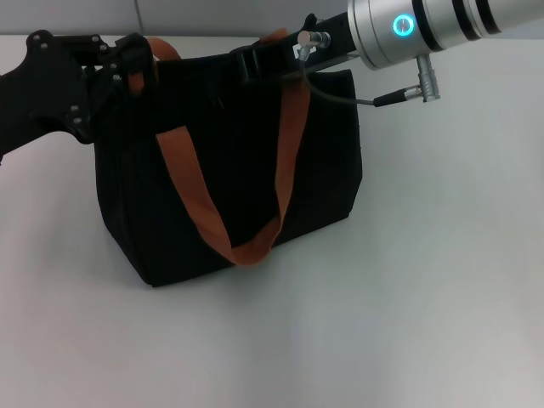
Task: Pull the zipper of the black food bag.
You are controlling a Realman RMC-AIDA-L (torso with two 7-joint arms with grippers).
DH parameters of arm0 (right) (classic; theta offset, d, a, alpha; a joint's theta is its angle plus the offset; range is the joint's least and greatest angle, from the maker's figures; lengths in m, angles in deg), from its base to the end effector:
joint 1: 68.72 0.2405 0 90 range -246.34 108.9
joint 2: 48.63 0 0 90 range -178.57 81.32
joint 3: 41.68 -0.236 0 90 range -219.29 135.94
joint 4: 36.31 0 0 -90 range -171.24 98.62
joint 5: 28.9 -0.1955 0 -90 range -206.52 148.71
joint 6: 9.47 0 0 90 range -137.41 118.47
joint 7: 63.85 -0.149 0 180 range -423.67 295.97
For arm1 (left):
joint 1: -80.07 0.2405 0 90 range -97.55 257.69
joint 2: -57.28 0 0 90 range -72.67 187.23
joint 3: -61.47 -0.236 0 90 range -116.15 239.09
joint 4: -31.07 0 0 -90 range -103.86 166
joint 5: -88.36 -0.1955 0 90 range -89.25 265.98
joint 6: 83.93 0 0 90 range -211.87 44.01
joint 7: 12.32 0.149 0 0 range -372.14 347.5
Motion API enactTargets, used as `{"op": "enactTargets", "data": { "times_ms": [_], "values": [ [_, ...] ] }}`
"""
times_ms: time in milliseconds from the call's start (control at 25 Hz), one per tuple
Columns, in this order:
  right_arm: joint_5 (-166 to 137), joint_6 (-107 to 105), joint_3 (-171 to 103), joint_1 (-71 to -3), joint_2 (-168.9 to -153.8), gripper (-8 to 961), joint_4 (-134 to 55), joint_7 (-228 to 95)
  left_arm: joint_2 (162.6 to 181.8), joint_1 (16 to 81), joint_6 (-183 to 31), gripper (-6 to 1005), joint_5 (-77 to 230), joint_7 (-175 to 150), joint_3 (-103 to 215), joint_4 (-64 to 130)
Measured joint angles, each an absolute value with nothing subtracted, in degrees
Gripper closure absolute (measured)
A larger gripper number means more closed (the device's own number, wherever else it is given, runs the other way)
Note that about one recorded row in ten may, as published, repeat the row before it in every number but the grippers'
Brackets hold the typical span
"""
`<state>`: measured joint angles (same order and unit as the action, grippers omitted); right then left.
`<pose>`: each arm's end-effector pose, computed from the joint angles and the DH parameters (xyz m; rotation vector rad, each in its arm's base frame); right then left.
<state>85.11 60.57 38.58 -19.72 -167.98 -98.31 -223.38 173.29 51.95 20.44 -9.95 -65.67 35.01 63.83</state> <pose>0.0415 0.3673 -0.0383 -2.7241 1.2977 0.3808 -0.2261 0.3003 0.0713 -2.3645 -0.0244 -1.1049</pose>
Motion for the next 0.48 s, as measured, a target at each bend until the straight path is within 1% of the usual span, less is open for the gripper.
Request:
{"op": "enactTargets", "data": {
  "times_ms": [120, 280, 400, 480],
  "values": [
    [85.67, 60.32, 38.65, -19.63, -167.98, 751, -98.60, -223.38, 173.29, 52.01, 20.68, 968, -9.89, -65.67, 35.01, 63.85],
    [88.07, 60.26, 39.07, -19.11, -168.03, 922, -99.50, -224.56, 173.30, 52.04, 20.82, 968, -9.89, -65.73, 35.01, 63.86],
    [89.31, 60.20, 39.46, -18.35, -168.05, 954, -100.01, -225.37, 173.29, 52.04, 20.86, 968, -9.89, -65.76, 35.01, 63.85],
    [89.73, 60.21, 39.46, -18.01, -168.06, 954, -100.04, -225.56, 173.29, 52.04, 20.88, 968, -9.89, -65.76, 35.01, 63.86]
  ]
}}
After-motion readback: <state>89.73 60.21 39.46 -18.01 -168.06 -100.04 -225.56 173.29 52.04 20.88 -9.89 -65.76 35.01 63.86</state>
